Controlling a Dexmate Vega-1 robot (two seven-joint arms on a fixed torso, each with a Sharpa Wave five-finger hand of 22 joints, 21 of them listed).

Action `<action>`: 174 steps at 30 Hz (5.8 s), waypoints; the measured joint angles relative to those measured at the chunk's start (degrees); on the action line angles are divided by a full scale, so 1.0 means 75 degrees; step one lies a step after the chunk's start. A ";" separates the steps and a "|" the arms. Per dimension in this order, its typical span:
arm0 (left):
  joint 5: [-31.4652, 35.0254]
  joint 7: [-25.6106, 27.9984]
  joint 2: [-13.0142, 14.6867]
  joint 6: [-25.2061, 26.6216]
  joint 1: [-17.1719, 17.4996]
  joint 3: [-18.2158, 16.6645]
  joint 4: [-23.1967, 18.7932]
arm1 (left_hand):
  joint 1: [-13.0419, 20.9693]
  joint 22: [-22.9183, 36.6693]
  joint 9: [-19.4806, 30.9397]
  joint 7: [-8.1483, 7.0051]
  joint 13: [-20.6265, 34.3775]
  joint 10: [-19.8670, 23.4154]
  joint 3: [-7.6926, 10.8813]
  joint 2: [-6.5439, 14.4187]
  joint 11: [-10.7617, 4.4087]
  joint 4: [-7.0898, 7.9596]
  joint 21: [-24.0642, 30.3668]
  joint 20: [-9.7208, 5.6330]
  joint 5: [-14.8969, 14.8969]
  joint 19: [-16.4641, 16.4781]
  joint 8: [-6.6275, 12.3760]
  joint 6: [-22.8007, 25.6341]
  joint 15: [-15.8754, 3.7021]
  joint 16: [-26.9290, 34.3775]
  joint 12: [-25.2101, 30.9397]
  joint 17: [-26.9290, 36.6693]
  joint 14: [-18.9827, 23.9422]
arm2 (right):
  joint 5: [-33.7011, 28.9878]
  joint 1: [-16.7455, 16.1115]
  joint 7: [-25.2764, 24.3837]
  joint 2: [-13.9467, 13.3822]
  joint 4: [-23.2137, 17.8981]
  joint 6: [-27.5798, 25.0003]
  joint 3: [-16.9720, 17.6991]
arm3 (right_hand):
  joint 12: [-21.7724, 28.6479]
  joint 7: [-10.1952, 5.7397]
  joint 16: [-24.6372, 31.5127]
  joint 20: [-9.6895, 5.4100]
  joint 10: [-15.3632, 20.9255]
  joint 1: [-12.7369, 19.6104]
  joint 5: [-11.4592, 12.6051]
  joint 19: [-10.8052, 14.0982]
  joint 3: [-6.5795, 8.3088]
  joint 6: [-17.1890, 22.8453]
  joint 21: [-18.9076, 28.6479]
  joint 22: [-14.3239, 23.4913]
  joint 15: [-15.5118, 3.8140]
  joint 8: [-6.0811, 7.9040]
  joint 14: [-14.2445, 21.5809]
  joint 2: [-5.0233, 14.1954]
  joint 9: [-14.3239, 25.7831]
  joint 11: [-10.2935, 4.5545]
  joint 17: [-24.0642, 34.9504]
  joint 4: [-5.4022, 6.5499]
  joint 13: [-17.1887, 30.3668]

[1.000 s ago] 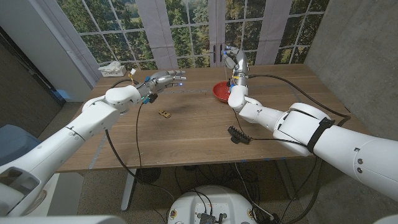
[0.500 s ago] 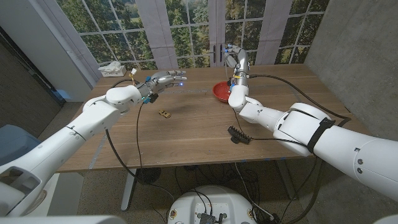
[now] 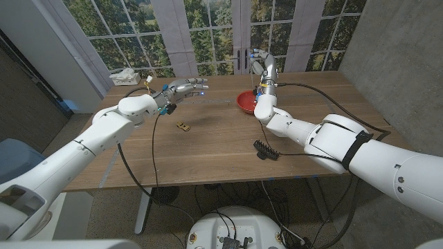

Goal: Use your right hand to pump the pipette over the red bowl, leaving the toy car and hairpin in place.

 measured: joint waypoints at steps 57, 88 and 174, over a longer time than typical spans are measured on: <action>0.0008 0.0061 0.0093 0.0102 0.0071 -0.0061 -0.0193 | -0.0082 -0.0017 0.0000 0.0000 0.0000 0.0000 0.0000 -0.0001 0.0000 0.0000 0.0000 0.0000 0.0000 0.0000 0.0000 -0.0001 0.0000 0.0000 0.0043 0.0000 0.0000 | -0.0208 0.0018 -0.0329 0.0026 0.0008 -0.0225 -0.0254 | -0.0061 0.0506 -0.0567 -0.0012 -0.0093 0.0254 0.0278 -0.0154 0.0353 0.0700 0.0313 -0.0053 -0.0028 0.0127 0.0083 0.0072 -0.0080 -0.0070 -0.0409 -0.0136 0.0015; -0.0133 0.0222 0.0378 -0.0067 0.0553 -0.0366 -0.0570 | -0.0123 -0.0016 0.0001 0.0000 0.0000 0.0000 0.0030 0.0039 0.0000 -0.0030 0.0052 0.0000 -0.0046 0.0000 0.0000 -0.0001 0.0000 0.0000 0.0038 0.0000 0.0000 | -0.1856 -0.0267 -0.0977 0.0205 -0.0028 0.0162 0.0721 | -0.0166 0.0005 -0.0425 0.0000 -0.0139 -0.0044 0.0276 -0.0247 0.0119 0.0560 0.0486 -0.0033 -0.0014 0.0082 0.0096 -0.0037 -0.0093 0.0000 -0.0159 0.0085 0.0076; -0.0147 0.0167 0.0463 -0.0528 0.0961 -0.0496 -0.0711 | -0.0150 -0.0015 0.0001 0.0000 -0.0018 -0.0027 0.0062 0.0010 -0.0027 -0.0062 0.0050 0.0013 -0.0045 -0.0069 0.0000 -0.0001 0.0000 0.0000 0.0038 0.0000 0.0000 | -0.1352 -0.2239 0.0479 -0.1148 -0.3752 0.0648 0.2621 | -0.0237 -0.0302 -0.0511 0.0083 -0.0353 -0.0382 -0.0029 -0.0162 0.0014 0.0142 0.0847 -0.0090 -0.0015 -0.0263 0.0150 -0.0120 -0.0173 -0.0053 -0.0232 0.0031 -0.0020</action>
